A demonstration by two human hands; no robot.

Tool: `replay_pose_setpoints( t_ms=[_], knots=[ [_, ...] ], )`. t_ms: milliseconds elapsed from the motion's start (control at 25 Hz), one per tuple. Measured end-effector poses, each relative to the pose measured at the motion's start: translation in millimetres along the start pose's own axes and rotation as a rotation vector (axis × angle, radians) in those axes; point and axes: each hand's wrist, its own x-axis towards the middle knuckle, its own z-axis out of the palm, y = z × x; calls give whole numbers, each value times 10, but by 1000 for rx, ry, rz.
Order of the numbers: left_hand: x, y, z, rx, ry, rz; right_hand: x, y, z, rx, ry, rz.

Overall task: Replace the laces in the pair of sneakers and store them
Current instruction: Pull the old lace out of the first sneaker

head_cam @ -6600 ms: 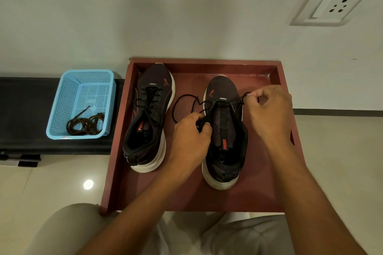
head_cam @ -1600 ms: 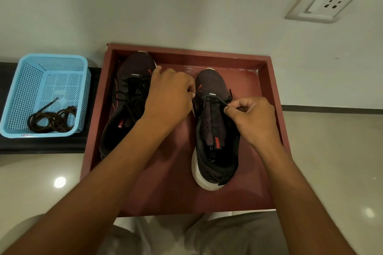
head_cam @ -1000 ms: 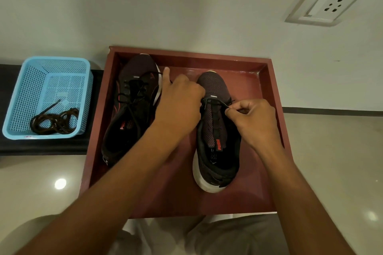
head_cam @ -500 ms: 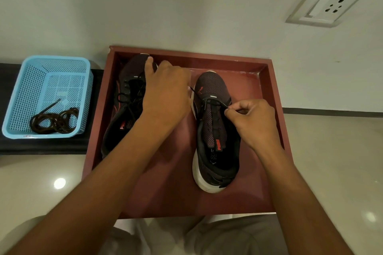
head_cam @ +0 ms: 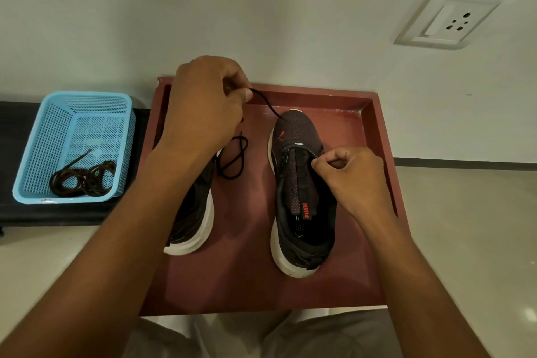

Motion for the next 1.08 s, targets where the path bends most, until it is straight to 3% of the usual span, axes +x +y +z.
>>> replay_pose_setpoints(
  t_ms=[200,440,640,880,1080],
  knots=[
    [-60,100,-10,-110,-96,-1,-14,-353,-74,163,196,-221],
    [-122,183,75,-236,-178,40,-33,-620,26,302,-69,-308],
    [-123,133,153,-53,-202,126,56,-551,-57,402,92,-254],
    [-193,99,323,-44,-285,105,145,-436,-127,895,284,-127],
    [-340,202,468,-41,-510,137,231,-441,-257,1621,26,221]
  ],
)
